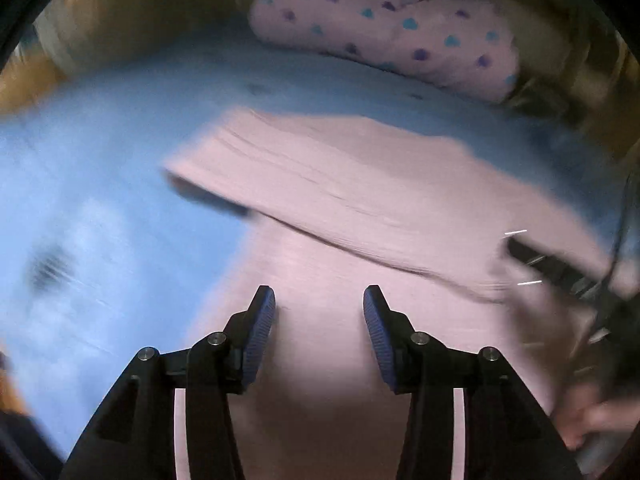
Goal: Fold small clothes
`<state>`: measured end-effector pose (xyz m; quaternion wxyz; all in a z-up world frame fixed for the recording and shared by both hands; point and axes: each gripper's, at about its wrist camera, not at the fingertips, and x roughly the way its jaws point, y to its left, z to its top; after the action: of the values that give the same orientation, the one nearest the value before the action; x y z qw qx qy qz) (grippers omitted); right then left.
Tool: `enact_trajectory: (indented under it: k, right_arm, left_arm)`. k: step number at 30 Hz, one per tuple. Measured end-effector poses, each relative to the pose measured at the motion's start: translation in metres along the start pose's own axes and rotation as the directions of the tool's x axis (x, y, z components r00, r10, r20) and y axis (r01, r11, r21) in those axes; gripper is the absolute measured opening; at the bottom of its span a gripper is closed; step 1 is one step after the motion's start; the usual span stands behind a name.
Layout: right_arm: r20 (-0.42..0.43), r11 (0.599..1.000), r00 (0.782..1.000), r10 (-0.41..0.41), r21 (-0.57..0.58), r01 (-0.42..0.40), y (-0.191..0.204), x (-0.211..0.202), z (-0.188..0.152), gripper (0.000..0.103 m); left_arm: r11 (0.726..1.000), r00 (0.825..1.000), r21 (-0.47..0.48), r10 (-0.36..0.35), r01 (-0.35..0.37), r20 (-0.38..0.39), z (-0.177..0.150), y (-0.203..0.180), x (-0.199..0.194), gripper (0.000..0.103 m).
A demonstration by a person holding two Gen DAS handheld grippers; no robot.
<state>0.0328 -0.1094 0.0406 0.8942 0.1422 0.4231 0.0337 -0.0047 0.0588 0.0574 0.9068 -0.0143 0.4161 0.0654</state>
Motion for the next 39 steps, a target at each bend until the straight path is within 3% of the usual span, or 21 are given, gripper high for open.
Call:
enact_trajectory:
  k: [2,3,5,7,8,10,12,13,14,15,16,17,18,19,20,22,27,30,33,36,39]
  right_arm:
    - [-0.029,1.0,1.0,-0.008,0.004,0.008,0.008,0.015,0.005,0.061]
    - [-0.046,1.0,0.999,-0.016,0.011,0.017,0.012,0.025,0.007,0.061]
    - [-0.05,1.0,0.999,-0.018,0.017,0.019,0.018,0.032,0.004,0.062]
    - [-0.042,1.0,0.999,-0.028,0.004,0.028,0.025,0.036,0.005,0.059]
    - [-0.044,1.0,0.999,-0.025,-0.003,0.025,0.027,0.037,0.005,0.054]
    - [-0.055,0.999,0.998,-0.022,-0.03,0.02,0.03,0.038,0.006,0.009]
    - [-0.051,0.999,0.999,0.018,-0.043,-0.02,0.025,0.034,0.009,0.008]
    - [-0.05,0.999,0.998,0.028,-0.041,-0.03,0.023,0.033,0.01,0.008]
    - [-0.044,0.998,0.998,0.047,-0.033,-0.048,0.019,0.029,0.012,0.007]
    - [-0.036,0.998,0.998,0.06,-0.031,-0.061,0.016,0.025,0.014,0.007]
    - [-0.024,0.997,0.997,0.068,-0.033,-0.069,0.014,0.021,0.015,0.007]
    - [-0.012,0.997,0.997,0.071,-0.032,-0.072,0.011,0.015,0.017,0.007]
    - [-0.007,0.997,0.997,0.075,-0.028,-0.076,0.008,0.011,0.019,0.007]
    - [-0.009,0.996,0.997,0.077,-0.036,-0.078,0.006,0.007,0.02,0.007]
    - [-0.01,0.996,0.997,0.073,-0.054,-0.073,0.006,0.003,0.021,0.007]
    - [0.002,0.993,0.999,0.038,-0.115,-0.038,0.006,-0.007,0.018,0.005]
    - [0.044,0.998,0.999,0.002,-0.068,0.001,-0.025,-0.032,0.031,0.005]
    - [0.074,1.0,0.997,-0.006,-0.022,0.008,-0.043,-0.047,0.039,0.005]
    - [0.079,0.999,0.996,-0.035,-0.016,0.036,-0.054,-0.06,0.043,0.005]
    - [0.072,0.997,0.994,-0.082,0.001,0.082,-0.069,-0.068,0.044,0.005]
    - [0.07,0.994,0.992,-0.105,0.04,0.102,-0.086,-0.073,0.046,0.005]
  left_arm:
    - [0.986,0.99,0.087,0.137,-0.139,0.033,0.004,-0.001,-0.003,0.026]
    - [0.986,0.991,0.099,0.129,-0.13,0.019,0.006,0.0,-0.004,0.026]
    - [0.997,0.996,0.083,-0.003,0.011,-0.089,0.012,0.005,-0.003,0.026]
    - [0.988,0.974,0.053,-0.137,0.148,-0.181,0.016,0.011,0.0,0.026]
    - [0.986,0.971,0.064,-0.14,0.155,-0.196,0.018,0.01,-0.001,0.026]
    - [0.983,0.992,0.174,-0.034,0.055,-0.125,0.021,0.003,-0.009,0.026]
    - [0.961,0.997,0.271,0.072,-0.061,-0.031,0.018,-0.006,-0.014,0.026]
    - [0.958,0.996,0.28,0.075,-0.062,-0.037,0.02,-0.007,-0.01,0.026]
    - [0.968,0.995,0.249,-0.012,0.037,-0.1,0.023,-0.006,-0.006,0.026]
    - [0.967,0.97,0.172,-0.159,0.191,-0.184,0.028,-0.001,0.001,0.025]
    - [0.942,0.92,0.067,-0.305,0.33,-0.245,0.033,0.007,0.008,0.025]
    - [0.874,0.828,-0.101,-0.483,0.475,-0.286,0.037,0.016,0.016,0.025]
    - [0.824,0.776,-0.192,-0.567,0.534,-0.276,0.04,0.022,0.02,0.025]
    - [0.784,0.749,-0.254,-0.618,0.567,-0.237,0.042,0.029,0.021,0.025]
    - [0.775,0.755,-0.272,-0.626,0.571,-0.197,0.043,0.033,0.02,0.025]
    - [0.811,0.811,-0.228,-0.572,0.538,-0.122,0.047,0.038,0.011,0.025]
    - [0.898,0.906,0.125,-0.421,0.423,-0.039,0.063,0.019,-0.008,0.026]
    - [0.903,0.915,0.147,-0.403,0.403,-0.033,0.084,0.028,0.01,0.026]
    - [0.886,0.878,0.033,-0.453,0.463,-0.154,0.094,0.041,0.04,0.021]
    - [0.936,0.932,0.047,-0.34,0.348,-0.128,0.095,0.056,0.047,0.013]
    - [0.927,0.923,0.023,-0.369,0.373,-0.107,0.106,0.069,0.052,0.014]
